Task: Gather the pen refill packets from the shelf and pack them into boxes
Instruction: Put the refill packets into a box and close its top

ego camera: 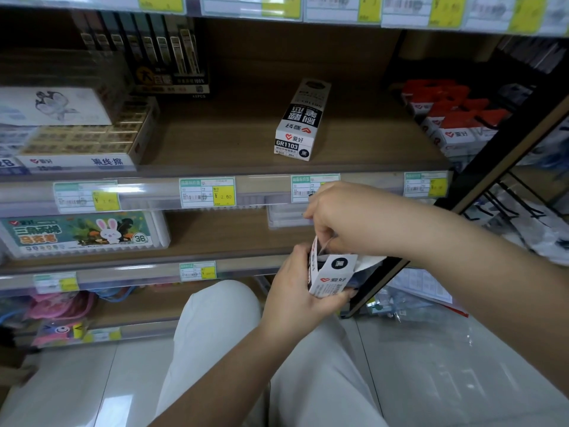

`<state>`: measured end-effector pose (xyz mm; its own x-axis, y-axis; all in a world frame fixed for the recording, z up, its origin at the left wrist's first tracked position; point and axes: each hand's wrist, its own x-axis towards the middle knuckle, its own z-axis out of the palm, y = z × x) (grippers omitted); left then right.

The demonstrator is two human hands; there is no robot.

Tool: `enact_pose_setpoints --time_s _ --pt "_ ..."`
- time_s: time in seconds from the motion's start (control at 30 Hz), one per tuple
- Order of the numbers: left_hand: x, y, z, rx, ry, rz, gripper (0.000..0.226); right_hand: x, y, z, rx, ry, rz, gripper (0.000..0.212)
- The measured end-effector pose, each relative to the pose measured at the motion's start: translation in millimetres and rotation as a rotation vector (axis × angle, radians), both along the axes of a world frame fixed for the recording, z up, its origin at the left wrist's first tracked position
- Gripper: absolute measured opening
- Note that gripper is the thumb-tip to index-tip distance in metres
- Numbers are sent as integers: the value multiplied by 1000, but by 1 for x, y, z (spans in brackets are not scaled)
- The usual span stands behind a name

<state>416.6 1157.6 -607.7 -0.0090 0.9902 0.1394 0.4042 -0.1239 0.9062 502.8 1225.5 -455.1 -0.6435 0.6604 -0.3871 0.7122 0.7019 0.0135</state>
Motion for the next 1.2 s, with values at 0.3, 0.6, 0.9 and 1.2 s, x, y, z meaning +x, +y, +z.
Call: enact_pose_setpoints --time_s 0.3,0.6,0.9,1.2 --pt "-2 -2 8 -6 -24 17 56 3 -4 1 13 155 -112 9" --pt "-1 -4 9 -12 -30 13 54 4 -2 7 19 149 -96 23" --pt "-2 -2 2 7 9 18 56 4 -2 -5 17 134 -47 17" --pt "-5 -8 6 16 -5 24 59 17 -10 30 -46 399 -83 3"
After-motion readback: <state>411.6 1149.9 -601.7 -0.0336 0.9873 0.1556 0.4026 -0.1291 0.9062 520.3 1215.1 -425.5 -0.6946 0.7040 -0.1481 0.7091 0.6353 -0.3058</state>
